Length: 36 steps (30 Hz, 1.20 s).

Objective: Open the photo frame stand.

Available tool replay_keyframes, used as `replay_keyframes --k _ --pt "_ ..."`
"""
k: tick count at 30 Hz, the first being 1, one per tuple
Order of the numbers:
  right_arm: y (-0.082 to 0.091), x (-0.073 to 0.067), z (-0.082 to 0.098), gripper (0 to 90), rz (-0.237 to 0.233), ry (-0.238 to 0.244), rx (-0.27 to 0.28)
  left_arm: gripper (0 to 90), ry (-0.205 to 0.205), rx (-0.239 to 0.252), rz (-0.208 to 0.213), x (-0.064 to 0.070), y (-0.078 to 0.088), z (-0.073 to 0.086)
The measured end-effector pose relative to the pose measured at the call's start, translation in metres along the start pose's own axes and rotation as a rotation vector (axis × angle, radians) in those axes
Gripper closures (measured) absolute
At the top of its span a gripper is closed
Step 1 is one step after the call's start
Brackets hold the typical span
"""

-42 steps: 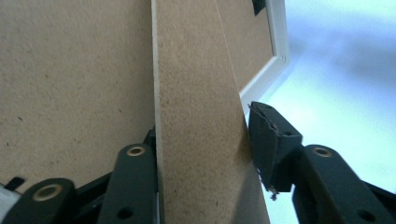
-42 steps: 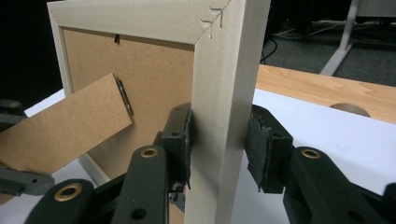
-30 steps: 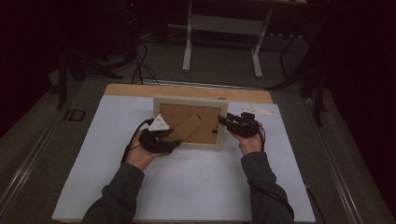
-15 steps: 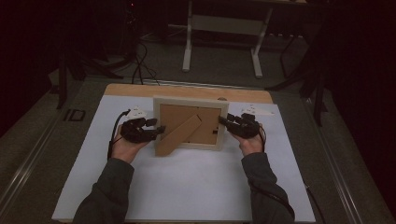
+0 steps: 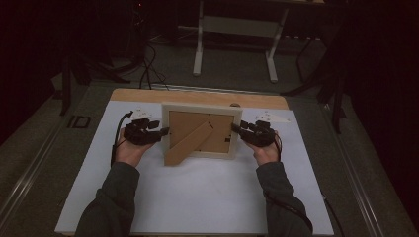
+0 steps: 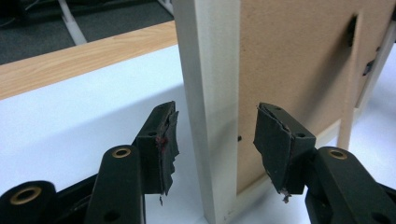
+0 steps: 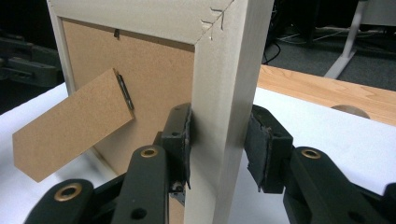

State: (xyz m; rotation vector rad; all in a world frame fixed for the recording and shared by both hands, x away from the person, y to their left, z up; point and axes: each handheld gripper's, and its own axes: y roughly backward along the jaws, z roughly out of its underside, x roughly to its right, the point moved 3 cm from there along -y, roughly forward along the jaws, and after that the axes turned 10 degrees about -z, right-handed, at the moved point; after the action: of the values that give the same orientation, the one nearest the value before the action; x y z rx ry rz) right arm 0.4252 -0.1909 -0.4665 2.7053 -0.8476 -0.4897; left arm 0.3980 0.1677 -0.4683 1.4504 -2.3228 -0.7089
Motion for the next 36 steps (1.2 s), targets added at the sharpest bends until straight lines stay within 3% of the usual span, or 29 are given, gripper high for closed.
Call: replay_keyframes --k 7,12,21,29,36 --pt "0.001 -0.001 0.0 62.4 -0.002 0.009 -0.001 56.2 -0.008 -0.005 0.009 0.002 -0.006 -0.005" --pt "0.001 -0.002 -0.002 62.4 -0.008 0.022 -0.006 59.9 -0.03 -0.021 -0.007 0.003 -0.007 -0.008" --pt "0.002 -0.004 -0.004 62.5 0.001 0.046 -0.005 60.5 -0.055 -0.014 -0.022 0.005 -0.007 -0.01" --pt "0.004 -0.004 -0.009 62.5 0.019 0.08 -0.006 60.4 -0.033 0.005 -0.036 0.005 -0.011 -0.012" --pt "0.001 -0.005 -0.014 62.2 0.055 0.112 -0.008 58.3 -0.026 0.019 -0.079 0.006 -0.016 -0.018"
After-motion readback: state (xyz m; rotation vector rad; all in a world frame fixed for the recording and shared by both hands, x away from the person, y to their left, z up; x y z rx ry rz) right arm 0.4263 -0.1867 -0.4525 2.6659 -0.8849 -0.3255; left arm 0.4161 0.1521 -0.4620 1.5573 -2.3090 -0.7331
